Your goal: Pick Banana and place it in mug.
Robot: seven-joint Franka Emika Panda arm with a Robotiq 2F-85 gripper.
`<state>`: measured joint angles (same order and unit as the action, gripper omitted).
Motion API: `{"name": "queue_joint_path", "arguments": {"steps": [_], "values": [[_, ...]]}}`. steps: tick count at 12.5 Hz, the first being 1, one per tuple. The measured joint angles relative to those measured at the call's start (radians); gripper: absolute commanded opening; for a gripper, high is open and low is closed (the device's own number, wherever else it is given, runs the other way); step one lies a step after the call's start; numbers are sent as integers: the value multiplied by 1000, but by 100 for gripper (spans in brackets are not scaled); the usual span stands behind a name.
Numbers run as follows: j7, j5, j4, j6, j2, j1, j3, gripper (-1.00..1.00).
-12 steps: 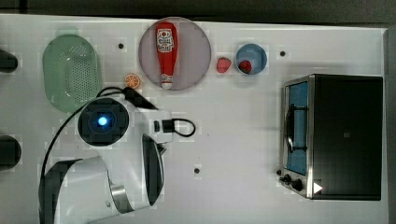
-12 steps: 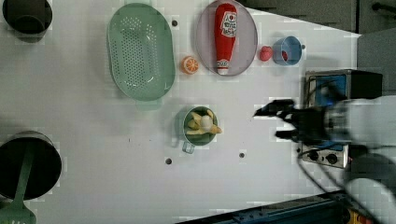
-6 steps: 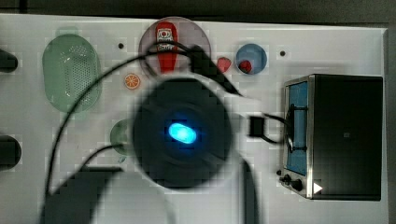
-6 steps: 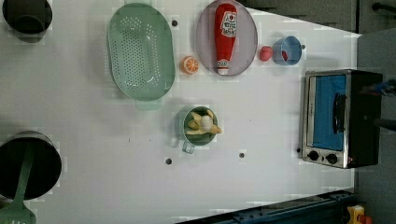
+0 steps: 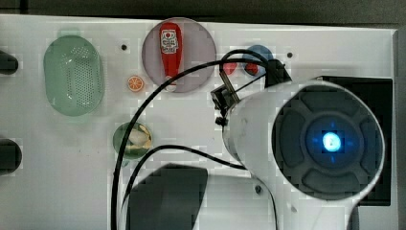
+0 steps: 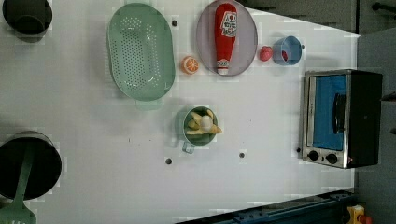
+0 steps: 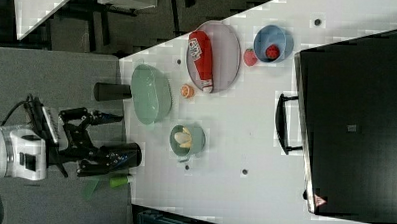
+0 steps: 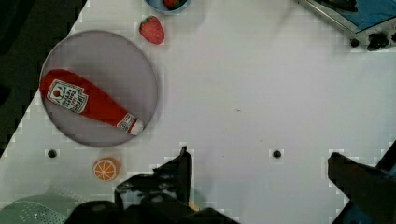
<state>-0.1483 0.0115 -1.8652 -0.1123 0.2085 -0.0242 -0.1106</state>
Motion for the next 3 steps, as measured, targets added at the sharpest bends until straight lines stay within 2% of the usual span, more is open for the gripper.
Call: {"name": "queue_joint_path", "arguments": {"steps": [3], "values": [[0, -24, -7, -1, -26, -4, 6, 100]]}}
